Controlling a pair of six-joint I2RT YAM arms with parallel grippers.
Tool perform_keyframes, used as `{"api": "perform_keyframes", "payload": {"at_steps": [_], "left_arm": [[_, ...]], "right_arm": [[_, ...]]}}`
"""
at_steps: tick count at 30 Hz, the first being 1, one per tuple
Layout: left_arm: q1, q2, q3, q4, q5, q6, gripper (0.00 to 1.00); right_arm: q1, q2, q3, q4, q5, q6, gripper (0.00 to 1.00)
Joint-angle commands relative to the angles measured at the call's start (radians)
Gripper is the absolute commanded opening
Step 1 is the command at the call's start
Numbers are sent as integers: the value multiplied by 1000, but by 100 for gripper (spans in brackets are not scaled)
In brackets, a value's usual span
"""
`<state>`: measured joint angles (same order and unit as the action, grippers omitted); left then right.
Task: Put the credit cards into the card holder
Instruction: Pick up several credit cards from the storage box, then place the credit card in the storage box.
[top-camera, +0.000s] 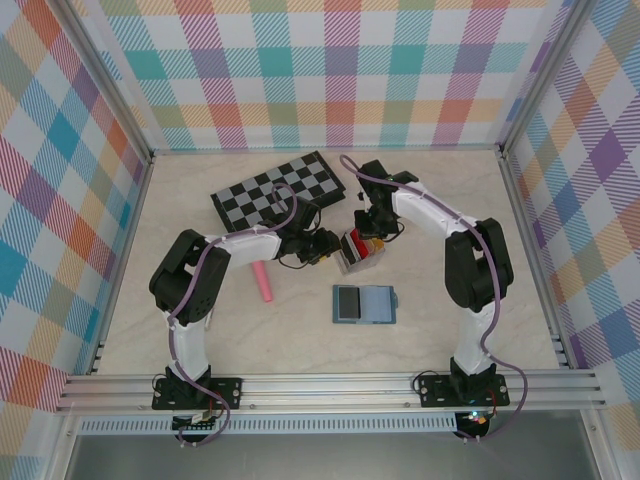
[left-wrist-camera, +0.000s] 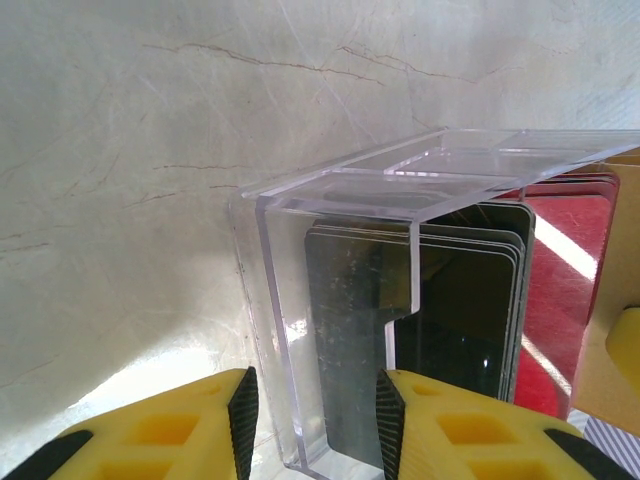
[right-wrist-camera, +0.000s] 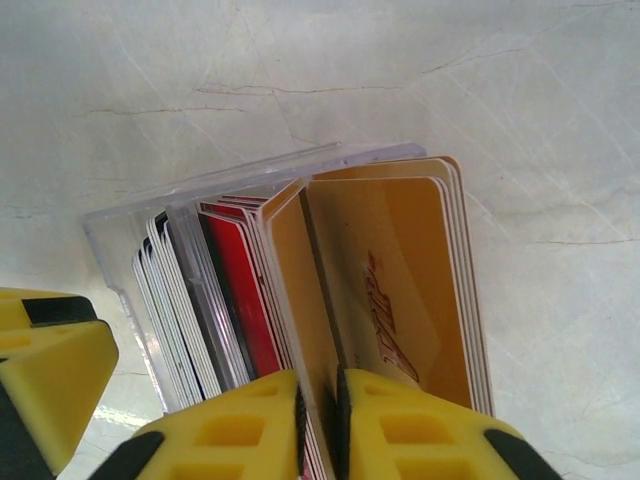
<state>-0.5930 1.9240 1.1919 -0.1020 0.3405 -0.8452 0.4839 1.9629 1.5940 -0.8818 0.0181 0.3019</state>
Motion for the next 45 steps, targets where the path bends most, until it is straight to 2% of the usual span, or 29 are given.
{"api": "perform_keyframes", "payload": {"at_steps": [1, 5, 17, 21, 25, 28, 33, 40, 42, 45], "left_arm": [[-1, -36, 2, -5, 9, -3, 38], [0, -52, -1, -15, -1, 2, 38], [5, -158, -39, -21, -37, 5, 41], [25, -216, -69, 58, 30, -25, 48], [66, -264, -135, 313, 164, -148, 63], [79, -262, -134, 461, 250, -221, 71], [79, -226, -93, 614, 356, -298, 75], [72, -223, -60, 730, 451, -364, 74], [70, -230, -66, 780, 461, -391, 69], [70, -255, -78, 782, 451, -395, 52]], "right_arm": [[-4, -31, 29, -16, -4, 3, 12], [-13, -61, 24, -16, -19, -2, 6], [-44, -185, -16, 13, -96, 18, 6], [-94, -298, -103, 114, -278, 63, 6], [-138, -391, -194, 227, -499, 127, 6], [-149, -426, -231, 289, -616, 168, 6], [-158, -453, -273, 397, -751, 237, 6], [-167, -427, -288, 497, -862, 299, 6], [-169, -419, -292, 514, -864, 310, 7], [-187, -409, -296, 496, -836, 312, 7]]}}
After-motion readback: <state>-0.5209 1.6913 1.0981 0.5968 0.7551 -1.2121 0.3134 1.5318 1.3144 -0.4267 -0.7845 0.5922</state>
